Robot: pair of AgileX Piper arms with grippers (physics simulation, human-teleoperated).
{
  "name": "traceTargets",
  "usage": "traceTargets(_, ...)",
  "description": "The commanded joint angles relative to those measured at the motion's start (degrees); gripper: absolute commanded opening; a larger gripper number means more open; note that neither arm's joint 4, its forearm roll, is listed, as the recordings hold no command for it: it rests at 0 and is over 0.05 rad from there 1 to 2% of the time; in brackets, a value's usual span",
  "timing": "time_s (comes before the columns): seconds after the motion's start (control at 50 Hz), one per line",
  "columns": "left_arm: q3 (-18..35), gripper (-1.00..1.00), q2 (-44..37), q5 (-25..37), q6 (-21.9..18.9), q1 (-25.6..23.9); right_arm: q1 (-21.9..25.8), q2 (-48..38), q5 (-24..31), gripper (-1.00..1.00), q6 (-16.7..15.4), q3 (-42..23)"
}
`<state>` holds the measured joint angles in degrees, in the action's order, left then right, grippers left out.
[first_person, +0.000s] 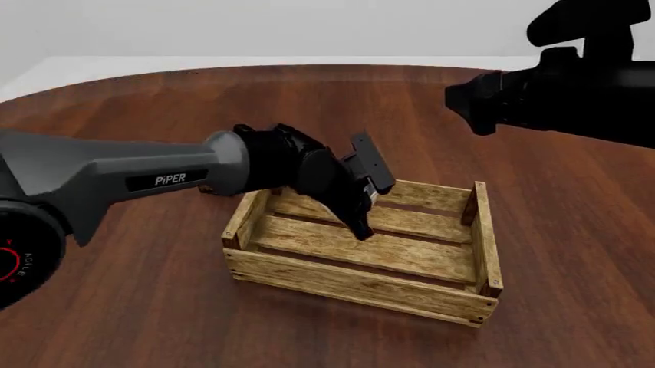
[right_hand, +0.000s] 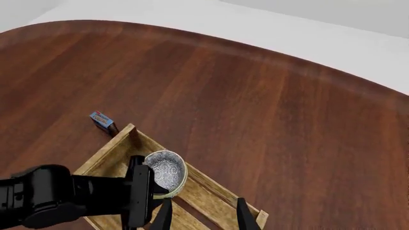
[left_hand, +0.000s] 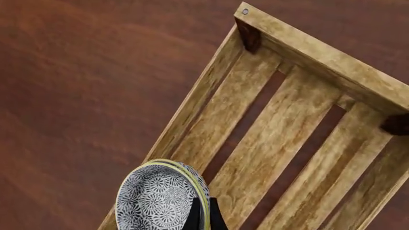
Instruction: Stack the right bowl on the left bowl and place them in the tray.
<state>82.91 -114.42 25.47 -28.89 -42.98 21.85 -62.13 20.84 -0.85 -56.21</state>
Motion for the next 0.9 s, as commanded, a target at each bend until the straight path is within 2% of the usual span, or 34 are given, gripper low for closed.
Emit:
traceTargets(0.02, -0.69, -1.00, -1.07, -2.95, 1.96, -0.06, 0.06, -0.03, -0.01, 1.00, -0.01, -0.02)
traceTargets(0.9, 0.26, -1.00, -6.72, -3.51, 2.89, -2.98, 0.32, 0.03, -0.03, 1.00, -0.22, 0.26)
